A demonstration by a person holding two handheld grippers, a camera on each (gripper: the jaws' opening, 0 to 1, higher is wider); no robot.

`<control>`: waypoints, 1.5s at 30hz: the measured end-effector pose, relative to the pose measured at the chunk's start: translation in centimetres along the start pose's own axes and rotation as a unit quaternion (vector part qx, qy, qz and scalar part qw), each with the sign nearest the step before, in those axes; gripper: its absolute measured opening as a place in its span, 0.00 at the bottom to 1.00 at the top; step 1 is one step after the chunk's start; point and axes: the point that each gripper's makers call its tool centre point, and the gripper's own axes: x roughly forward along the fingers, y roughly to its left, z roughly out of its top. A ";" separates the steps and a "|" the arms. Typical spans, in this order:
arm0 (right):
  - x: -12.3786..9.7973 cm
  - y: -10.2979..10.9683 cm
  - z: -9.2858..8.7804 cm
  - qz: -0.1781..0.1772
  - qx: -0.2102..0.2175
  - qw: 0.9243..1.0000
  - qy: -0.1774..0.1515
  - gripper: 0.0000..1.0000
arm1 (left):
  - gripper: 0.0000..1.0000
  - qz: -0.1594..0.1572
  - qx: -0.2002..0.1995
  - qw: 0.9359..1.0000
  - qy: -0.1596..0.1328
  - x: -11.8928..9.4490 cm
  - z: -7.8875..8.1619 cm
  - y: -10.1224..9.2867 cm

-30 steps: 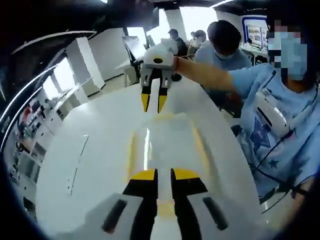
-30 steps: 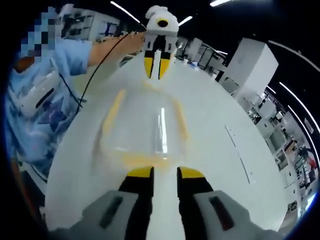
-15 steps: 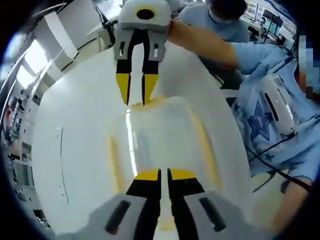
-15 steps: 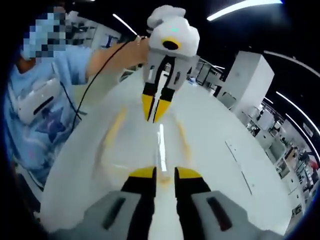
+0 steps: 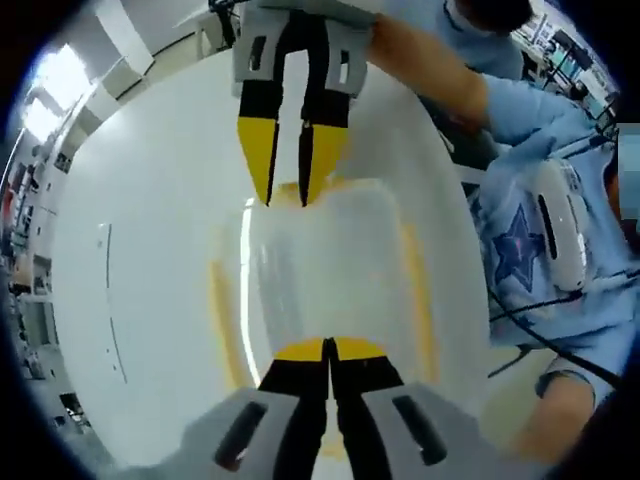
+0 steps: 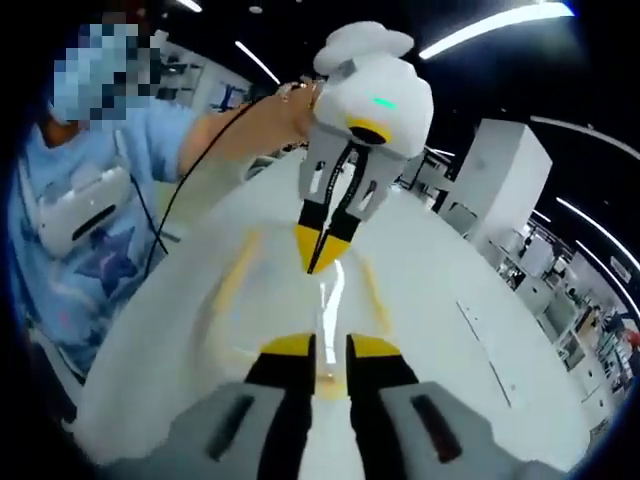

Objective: Snap each plastic latch of the storage box into its locked position after aligning the lid with the box until every specified latch is closed and the lid sits flush.

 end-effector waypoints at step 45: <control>-1.9 0.9 -2.4 0.024 0.125 0.975 -0.184 0.00 | 0.00 -0.003 -0.052 0.996 0.066 -0.4 -0.4 0.4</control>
